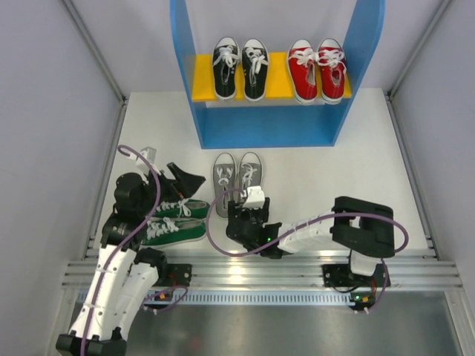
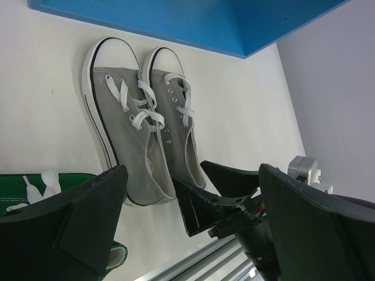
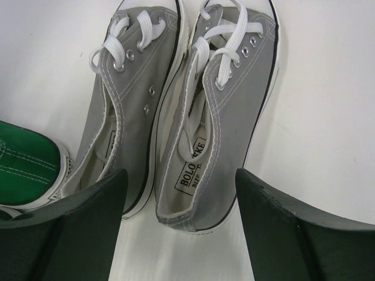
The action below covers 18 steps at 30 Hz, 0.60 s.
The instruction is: Place and organize the shoes onto the shoe shelf
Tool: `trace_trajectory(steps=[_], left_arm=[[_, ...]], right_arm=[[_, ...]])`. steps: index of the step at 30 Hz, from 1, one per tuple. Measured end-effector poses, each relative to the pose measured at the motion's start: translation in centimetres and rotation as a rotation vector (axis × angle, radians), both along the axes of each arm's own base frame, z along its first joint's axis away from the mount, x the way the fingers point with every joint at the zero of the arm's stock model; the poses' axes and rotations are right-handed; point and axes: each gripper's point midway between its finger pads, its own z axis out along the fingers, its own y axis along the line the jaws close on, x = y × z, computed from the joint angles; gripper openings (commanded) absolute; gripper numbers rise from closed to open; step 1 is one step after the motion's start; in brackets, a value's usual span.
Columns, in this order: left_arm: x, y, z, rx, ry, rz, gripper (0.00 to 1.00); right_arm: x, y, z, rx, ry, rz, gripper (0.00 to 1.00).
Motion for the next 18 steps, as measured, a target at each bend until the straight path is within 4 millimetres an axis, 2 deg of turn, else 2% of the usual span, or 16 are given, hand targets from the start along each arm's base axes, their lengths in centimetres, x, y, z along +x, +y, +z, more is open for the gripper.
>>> trace_trajectory(steps=[3,6,11,14,15,16,18], left_arm=[[0.0,0.0,0.0,0.000,0.000,0.000,0.99],[0.0,0.0,0.0,0.000,0.000,-0.001,0.99],[0.0,0.0,0.0,0.000,0.000,-0.001,0.99],[0.0,0.0,0.0,0.000,0.000,-0.001,0.99],[0.0,0.0,0.0,0.000,0.000,-0.001,0.99],[0.0,0.0,0.0,0.000,0.000,-0.001,0.99],[0.0,0.0,0.0,0.000,0.000,-0.001,0.99]], right_arm=[[0.0,0.1,-0.8,-0.009,0.005,-0.003,0.62],[0.3,-0.1,-1.8,-0.023,0.009,-0.013,0.58],[0.9,-0.3,-2.4,-0.019,0.003,-0.038,0.42],[1.0,-0.2,-2.3,-0.011,-0.004,-0.043,0.23],[1.0,-0.2,-2.4,-0.011,-0.007,-0.044,0.06],[1.1,-0.2,-2.4,-0.010,-0.010,-0.047,0.00],[1.3,-0.3,-2.4,0.003,-0.013,-0.054,0.00]])
